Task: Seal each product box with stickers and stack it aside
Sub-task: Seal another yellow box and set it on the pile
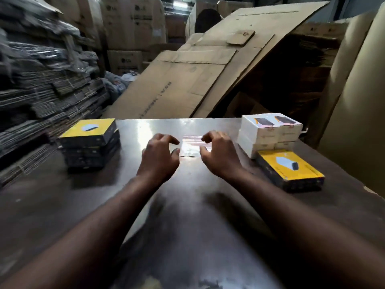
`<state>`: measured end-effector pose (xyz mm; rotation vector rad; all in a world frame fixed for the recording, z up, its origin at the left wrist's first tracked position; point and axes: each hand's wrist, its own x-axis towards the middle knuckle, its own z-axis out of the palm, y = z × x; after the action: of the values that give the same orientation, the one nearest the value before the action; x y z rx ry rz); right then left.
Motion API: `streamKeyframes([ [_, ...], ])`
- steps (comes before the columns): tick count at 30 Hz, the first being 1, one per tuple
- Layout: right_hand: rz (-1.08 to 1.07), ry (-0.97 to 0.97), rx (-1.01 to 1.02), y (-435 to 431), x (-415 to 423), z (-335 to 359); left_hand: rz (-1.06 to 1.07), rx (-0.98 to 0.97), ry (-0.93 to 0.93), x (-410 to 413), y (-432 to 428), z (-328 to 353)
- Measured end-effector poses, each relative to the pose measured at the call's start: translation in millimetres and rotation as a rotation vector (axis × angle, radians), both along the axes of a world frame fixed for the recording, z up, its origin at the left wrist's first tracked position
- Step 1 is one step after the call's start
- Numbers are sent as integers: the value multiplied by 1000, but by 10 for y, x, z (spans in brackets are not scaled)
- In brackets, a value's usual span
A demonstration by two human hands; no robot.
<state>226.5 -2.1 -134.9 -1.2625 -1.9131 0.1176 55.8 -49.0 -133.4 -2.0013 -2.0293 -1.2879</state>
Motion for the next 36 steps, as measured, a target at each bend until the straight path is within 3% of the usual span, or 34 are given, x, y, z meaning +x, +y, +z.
streamKeyframes([
  [5, 161, 124, -95, -8, -1043, -120, 160, 200, 57, -853, -264, 70],
  [9, 284, 206, -124, -55, -1716, -105, 337, 251, 44, -1464, -366, 126],
  [16, 408, 111, -156, -48, -2469, 57, 413, 247, -199, -2114, -334, -63],
  [20, 434, 90, -175, -37, -2597, -43, 363, 239, -239, -2167, -280, -181],
  [31, 371, 376, 24, -37, -2364, -125, 221, 424, -97, -2065, -335, -195],
  [36, 354, 308, 186, -29, -1866, -89, 110, 518, -57, -1830, -371, -122],
])
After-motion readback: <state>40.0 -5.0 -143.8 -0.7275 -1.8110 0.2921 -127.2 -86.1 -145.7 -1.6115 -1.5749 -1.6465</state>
